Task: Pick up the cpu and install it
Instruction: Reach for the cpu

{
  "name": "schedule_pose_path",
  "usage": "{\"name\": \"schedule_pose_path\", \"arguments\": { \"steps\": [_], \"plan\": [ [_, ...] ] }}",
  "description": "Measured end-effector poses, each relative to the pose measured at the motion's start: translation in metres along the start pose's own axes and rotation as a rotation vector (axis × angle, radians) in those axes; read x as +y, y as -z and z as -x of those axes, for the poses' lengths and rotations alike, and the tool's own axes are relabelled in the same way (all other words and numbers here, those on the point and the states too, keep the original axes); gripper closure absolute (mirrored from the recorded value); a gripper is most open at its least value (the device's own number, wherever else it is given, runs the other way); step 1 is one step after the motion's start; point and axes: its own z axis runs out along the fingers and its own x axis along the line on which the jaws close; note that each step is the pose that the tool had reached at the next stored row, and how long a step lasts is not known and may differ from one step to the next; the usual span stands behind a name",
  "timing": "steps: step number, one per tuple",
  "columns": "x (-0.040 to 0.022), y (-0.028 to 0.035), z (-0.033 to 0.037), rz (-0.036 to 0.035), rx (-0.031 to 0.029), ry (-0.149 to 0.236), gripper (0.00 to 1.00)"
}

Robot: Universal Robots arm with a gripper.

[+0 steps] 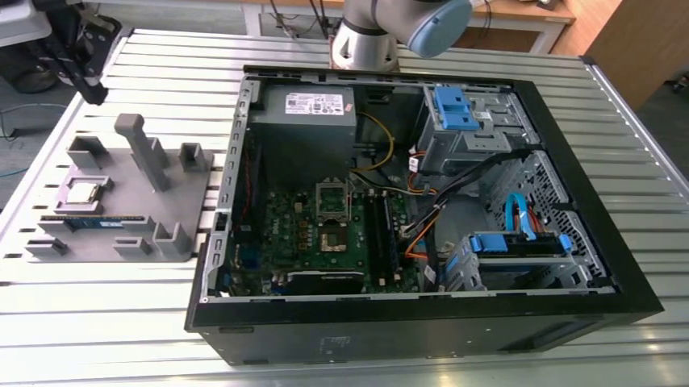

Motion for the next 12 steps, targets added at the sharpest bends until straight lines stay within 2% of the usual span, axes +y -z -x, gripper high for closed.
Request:
{"name": "schedule_pose_path", "arguments": {
  "steps": [12],
  "plan": [
    [-0.0024,-0.0039,-0.0149,0.0,-0.0001,0.0,0.89]
  ]
}}
